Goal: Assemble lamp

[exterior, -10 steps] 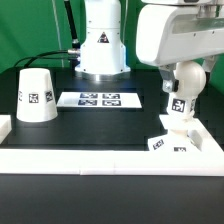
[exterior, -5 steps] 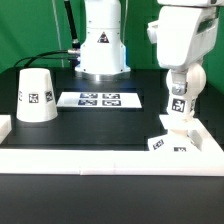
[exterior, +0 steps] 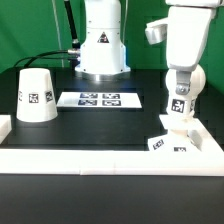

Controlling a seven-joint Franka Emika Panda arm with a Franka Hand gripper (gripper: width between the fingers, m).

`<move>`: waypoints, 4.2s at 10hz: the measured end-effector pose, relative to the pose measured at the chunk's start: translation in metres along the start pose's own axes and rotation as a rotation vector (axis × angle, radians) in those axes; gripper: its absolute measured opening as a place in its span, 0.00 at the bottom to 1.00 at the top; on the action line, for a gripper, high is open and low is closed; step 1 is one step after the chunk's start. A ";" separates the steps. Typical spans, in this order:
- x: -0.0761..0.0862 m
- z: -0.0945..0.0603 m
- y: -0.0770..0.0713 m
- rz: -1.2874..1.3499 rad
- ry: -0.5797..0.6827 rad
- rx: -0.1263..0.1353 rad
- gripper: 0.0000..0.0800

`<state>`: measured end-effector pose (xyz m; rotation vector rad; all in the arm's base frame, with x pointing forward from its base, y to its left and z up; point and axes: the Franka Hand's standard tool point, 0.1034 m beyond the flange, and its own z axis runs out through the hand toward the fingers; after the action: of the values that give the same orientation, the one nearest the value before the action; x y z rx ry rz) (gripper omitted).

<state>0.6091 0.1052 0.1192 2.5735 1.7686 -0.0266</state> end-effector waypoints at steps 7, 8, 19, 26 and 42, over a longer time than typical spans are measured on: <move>-0.006 0.001 0.003 0.399 0.003 0.002 0.72; -0.006 0.001 0.003 0.478 0.004 0.002 0.72; -0.005 0.002 0.001 1.477 0.004 0.016 0.72; -0.002 0.002 -0.002 1.993 -0.009 0.075 0.72; 0.002 0.002 -0.005 0.949 0.029 0.082 0.87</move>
Offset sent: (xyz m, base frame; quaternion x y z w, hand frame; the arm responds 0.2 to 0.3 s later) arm -0.0073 -0.0155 -0.0048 0.0311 -0.0001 0.1128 0.9931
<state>0.6050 0.1090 0.1169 3.1720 0.4048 -0.0457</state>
